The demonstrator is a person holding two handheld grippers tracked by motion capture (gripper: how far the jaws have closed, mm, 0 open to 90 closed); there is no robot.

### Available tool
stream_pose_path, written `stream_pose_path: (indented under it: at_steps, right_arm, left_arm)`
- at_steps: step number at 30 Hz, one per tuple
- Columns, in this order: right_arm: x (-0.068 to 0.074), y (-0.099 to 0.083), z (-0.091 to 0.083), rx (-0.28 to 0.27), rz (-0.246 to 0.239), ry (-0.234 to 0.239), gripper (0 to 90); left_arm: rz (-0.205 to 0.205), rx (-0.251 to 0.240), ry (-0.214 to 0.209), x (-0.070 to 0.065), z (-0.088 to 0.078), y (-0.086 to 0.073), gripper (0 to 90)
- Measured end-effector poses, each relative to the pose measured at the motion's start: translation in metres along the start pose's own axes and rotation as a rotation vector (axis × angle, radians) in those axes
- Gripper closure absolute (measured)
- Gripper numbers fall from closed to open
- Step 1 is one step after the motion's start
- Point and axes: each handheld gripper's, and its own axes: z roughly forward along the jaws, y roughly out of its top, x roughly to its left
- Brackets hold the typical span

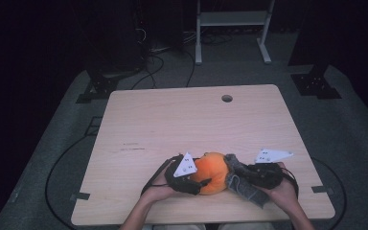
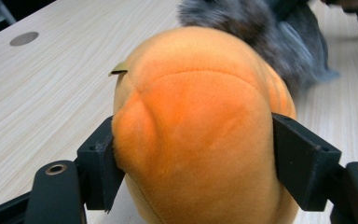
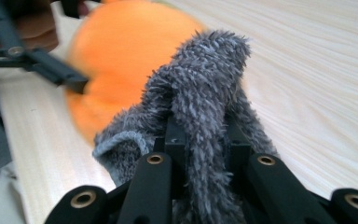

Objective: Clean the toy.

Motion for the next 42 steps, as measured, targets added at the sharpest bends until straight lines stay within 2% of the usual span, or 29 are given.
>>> stream_pose_path:
  at_steps: [2, 4, 6, 9, 10, 12, 13, 14, 16, 18, 19, 21, 22, 24, 26, 28, 29, 31, 33, 35, 37, 39, 40, 41, 42]
  right_arm:
    - [0.002, 0.004, -0.002, -0.039, 0.008, 0.045, 76.2]
    - [0.006, 0.006, 0.003, -0.031, -0.004, 0.065, 76.0]
    - [0.001, 0.001, 0.007, -0.012, 0.023, 0.088, 75.9]
    - [-0.011, -0.005, 0.007, 0.028, 0.073, 0.056, 75.6]
    - [-0.011, -0.004, 0.003, 0.010, 0.083, 0.041, 75.6]
    - [-0.011, 0.000, -0.002, -0.036, 0.091, 0.074, 75.5]
    - [-0.010, 0.002, -0.004, -0.057, 0.093, 0.093, 75.5]
    - [-0.009, 0.003, -0.003, -0.058, 0.088, 0.096, 75.5]
    - [-0.006, 0.000, 0.004, -0.008, 0.066, 0.095, 75.5]
    - [-0.005, -0.005, 0.010, 0.028, 0.061, 0.103, 75.4]
    - [-0.006, -0.005, 0.009, 0.028, 0.066, 0.106, 75.4]
    - [-0.002, 0.001, 0.001, 0.011, 0.037, 0.068, 75.6]
    - [0.002, 0.006, -0.003, -0.019, 0.025, 0.072, 75.7]
    - [0.017, 0.019, -0.011, -0.076, -0.025, 0.093, 75.7]
    - [0.034, 0.031, -0.014, -0.104, -0.095, 0.113, 75.6]
    - [0.045, 0.034, -0.009, -0.085, -0.133, 0.114, 75.3]
    - [0.046, 0.032, -0.006, -0.065, -0.148, 0.104, 75.3]
    - [0.039, 0.026, -0.005, -0.059, -0.130, 0.093, 75.6]
    - [0.026, 0.021, -0.008, -0.041, -0.089, 0.050, 75.8]
    - [0.020, 0.017, -0.008, -0.040, -0.071, 0.034, 75.9]
    - [0.022, 0.016, -0.005, -0.044, -0.061, 0.036, 76.1]
    - [0.026, 0.017, -0.003, -0.043, -0.082, 0.051, 76.1]
    - [0.029, 0.019, -0.003, -0.040, -0.098, 0.067, 76.0]
    - [0.030, 0.020, -0.003, -0.039, -0.104, 0.062, 76.0]
    - [0.027, 0.020, -0.005, -0.052, -0.091, 0.057, 76.0]
  left_arm:
    - [0.000, -0.002, -0.003, 0.000, -0.001, -0.001, 25.4]
    - [-0.005, -0.001, -0.012, 0.001, -0.002, -0.001, 23.6]
    - [-0.003, -0.004, -0.013, 0.001, -0.002, -0.002, 23.8]
    - [0.013, -0.007, -0.027, 0.000, -0.003, -0.002, 24.8]
    - [0.011, -0.006, -0.030, 0.000, -0.003, -0.002, 24.8]
    - [-0.002, -0.003, -0.034, 0.001, -0.003, -0.002, 24.6]
    - [-0.015, -0.005, -0.037, 0.002, -0.004, -0.002, 23.4]
    - [-0.048, -0.009, -0.039, 0.005, -0.005, -0.001, 19.7]
    - [-0.148, 0.003, -0.046, 0.012, -0.005, 0.001, 10.2]
    - [-0.203, 0.009, -0.069, 0.015, -0.003, -0.001, 11.0]
    - [-0.209, 0.004, -0.070, 0.013, -0.002, -0.002, 14.9]
    - [-0.176, -0.012, -0.047, 0.010, -0.003, 0.000, 21.9]
    - [-0.142, -0.021, -0.033, 0.006, -0.002, 0.002, 24.5]
    - [-0.051, -0.024, -0.007, -0.004, 0.000, 0.010, 26.7]
    - [0.049, -0.026, 0.004, -0.016, 0.003, 0.017, 27.2]
    - [0.125, 0.002, 0.018, -0.024, 0.004, 0.020, 27.2]
    - [0.131, 0.003, 0.016, -0.024, 0.004, 0.018, 27.4]
    - [0.105, -0.003, 0.005, -0.020, 0.003, 0.015, 28.4]
    - [0.078, -0.010, -0.008, -0.016, 0.002, 0.013, 28.4]
    - [0.033, -0.023, -0.019, -0.014, 0.003, 0.014, 24.8]
    - [-0.072, -0.028, -0.040, -0.008, 0.003, 0.018, 14.0]
    - [-0.134, -0.010, -0.062, -0.003, 0.004, 0.017, 10.5]
    - [-0.152, -0.009, -0.067, -0.002, 0.004, 0.015, 11.0]
    - [-0.164, -0.022, -0.065, -0.001, 0.004, 0.013, 15.7]
    - [-0.146, -0.029, -0.057, -0.002, 0.003, 0.012, 21.2]
